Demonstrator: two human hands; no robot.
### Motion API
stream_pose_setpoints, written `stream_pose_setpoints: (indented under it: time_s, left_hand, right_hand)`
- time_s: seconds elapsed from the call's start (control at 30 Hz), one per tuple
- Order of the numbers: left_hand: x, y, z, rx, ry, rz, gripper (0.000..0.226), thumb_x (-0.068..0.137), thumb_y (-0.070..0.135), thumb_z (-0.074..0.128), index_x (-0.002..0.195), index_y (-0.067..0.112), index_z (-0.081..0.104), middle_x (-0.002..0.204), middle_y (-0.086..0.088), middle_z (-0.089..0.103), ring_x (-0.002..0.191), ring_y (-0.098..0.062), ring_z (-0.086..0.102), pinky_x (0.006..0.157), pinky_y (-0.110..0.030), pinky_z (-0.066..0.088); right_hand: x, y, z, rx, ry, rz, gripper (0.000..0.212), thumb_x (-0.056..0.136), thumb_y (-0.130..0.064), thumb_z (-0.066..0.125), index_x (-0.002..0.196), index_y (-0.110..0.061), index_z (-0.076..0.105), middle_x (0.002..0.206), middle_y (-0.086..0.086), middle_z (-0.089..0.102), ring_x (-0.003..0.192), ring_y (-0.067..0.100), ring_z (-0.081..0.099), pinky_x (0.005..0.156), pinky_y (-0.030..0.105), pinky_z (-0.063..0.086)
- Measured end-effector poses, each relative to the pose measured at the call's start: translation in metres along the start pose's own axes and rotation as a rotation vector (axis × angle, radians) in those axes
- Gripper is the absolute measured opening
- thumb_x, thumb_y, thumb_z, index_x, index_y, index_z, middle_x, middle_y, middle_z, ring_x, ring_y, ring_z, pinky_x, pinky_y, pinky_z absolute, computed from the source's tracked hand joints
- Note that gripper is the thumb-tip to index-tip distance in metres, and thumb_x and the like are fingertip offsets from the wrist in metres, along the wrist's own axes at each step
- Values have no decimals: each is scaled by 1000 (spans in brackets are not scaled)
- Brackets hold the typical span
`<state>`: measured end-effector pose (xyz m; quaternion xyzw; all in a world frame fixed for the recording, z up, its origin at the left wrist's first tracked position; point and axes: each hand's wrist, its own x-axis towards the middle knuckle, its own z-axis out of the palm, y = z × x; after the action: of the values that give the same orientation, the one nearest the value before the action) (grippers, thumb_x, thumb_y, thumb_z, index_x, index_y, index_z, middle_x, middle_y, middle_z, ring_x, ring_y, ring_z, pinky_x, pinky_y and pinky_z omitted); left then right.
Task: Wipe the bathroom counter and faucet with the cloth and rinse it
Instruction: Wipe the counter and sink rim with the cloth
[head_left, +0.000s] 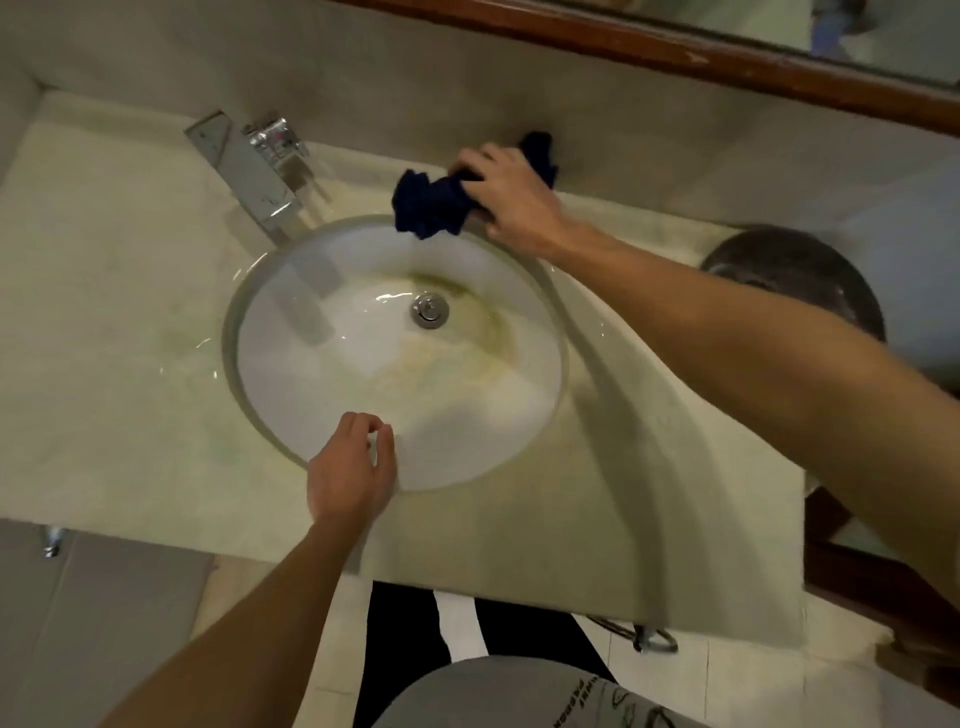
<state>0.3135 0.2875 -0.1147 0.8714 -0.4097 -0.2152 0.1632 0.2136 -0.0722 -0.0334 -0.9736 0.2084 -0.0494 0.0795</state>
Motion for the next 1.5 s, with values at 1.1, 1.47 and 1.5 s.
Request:
stream_pose_setpoints:
  time_s: [1.1,1.47,1.5]
  left_hand:
    - [0,-5,5,20,31,40,27,107,36,41,95,21,60,98,5,61,66,-17,60,66,-34,52]
    - [-2,-3,1,-16,14,41,33,108,32,35,87,17,56,90,1,58,65,-23,56,62,-36,47]
    - [-2,-4,1,-17,18,45,33,108,32,35,86,17,56,89,1,58,65,-24,56,62,-36,47]
  right_hand:
    - [-160,24,51,-27,-3,598,39,99,-28,54,132,-6,58,140,14,47,120,39,44,96,50,35]
    - [-202,-179,78,172,47,915,59,90,-4,57,146,-21,50,134,9,49,113,31,46,92,43,33]
    - [-196,-185,75,247,59,913,63,89,-1,55,148,-23,49,130,7,49,111,27,46,92,41,34]
